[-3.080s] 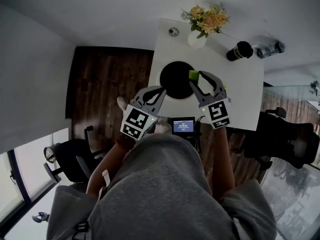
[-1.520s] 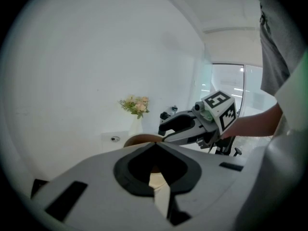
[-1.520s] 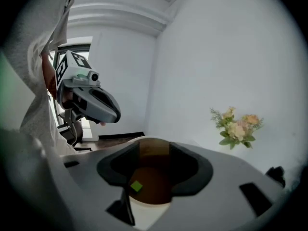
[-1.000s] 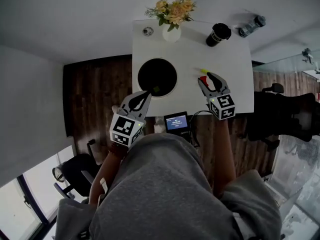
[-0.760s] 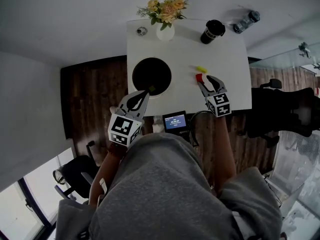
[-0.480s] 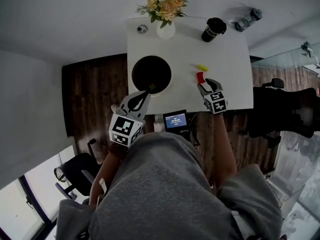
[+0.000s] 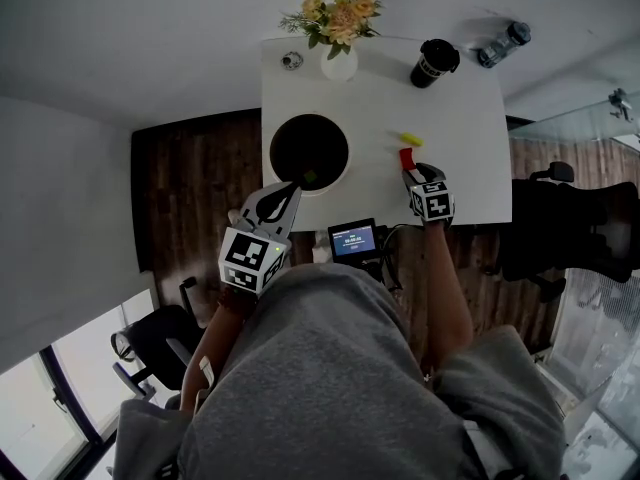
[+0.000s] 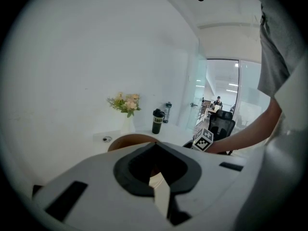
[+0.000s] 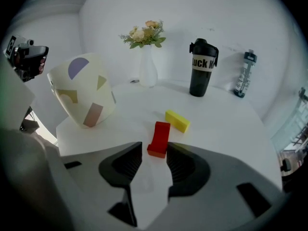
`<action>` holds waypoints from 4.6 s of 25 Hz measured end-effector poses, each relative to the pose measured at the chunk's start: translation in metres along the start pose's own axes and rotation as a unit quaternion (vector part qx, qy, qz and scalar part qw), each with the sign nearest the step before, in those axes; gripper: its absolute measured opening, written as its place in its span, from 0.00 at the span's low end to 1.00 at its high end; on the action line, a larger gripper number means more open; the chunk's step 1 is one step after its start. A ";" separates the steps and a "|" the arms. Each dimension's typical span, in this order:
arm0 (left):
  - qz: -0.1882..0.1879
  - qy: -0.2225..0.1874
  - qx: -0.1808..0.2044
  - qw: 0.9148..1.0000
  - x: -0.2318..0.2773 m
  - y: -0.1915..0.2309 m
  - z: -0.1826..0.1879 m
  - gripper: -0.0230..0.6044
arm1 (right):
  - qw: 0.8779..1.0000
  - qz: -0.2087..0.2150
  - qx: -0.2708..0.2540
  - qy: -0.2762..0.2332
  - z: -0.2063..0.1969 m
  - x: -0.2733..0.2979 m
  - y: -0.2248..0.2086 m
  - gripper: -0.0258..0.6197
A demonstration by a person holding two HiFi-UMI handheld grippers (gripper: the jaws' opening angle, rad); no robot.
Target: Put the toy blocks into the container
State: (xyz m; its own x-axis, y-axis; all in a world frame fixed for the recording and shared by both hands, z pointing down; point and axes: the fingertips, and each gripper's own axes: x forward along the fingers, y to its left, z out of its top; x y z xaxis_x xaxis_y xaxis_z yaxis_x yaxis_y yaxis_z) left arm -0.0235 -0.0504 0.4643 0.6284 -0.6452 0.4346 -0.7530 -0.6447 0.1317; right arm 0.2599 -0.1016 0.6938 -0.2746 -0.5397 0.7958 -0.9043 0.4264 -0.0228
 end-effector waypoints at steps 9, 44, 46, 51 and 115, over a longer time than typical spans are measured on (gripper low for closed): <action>0.002 -0.011 -0.007 1.000 0.001 0.004 0.001 0.04 | 1.000 -0.011 -0.002 -0.002 0.004 -0.005 -0.001 0.22; 0.017 -0.010 -0.026 0.999 -0.009 0.010 -0.010 0.04 | 0.984 -0.112 0.138 -0.003 0.019 0.022 -0.031 0.48; 0.018 -0.009 -0.027 0.999 -0.010 0.011 -0.010 0.04 | 0.985 -0.108 0.132 -0.002 0.018 0.021 -0.030 0.48; 0.018 -0.011 -0.029 0.999 -0.010 0.013 -0.011 0.04 | 0.987 -0.104 0.120 -0.023 0.025 0.010 -0.027 0.47; 0.024 -0.008 -0.046 0.999 -0.008 0.020 -0.027 0.04 | 0.933 0.168 -0.206 -0.241 0.213 -0.091 0.225 0.48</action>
State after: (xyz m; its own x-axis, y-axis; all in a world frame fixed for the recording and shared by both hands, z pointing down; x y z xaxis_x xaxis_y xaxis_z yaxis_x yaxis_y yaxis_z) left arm -0.0492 -0.0467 0.4876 0.5941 -0.6814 0.4276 -0.7963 -0.5733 0.1928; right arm 0.0118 -0.1113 0.4868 -0.7254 -0.5463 0.4189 -0.5647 0.8202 0.0917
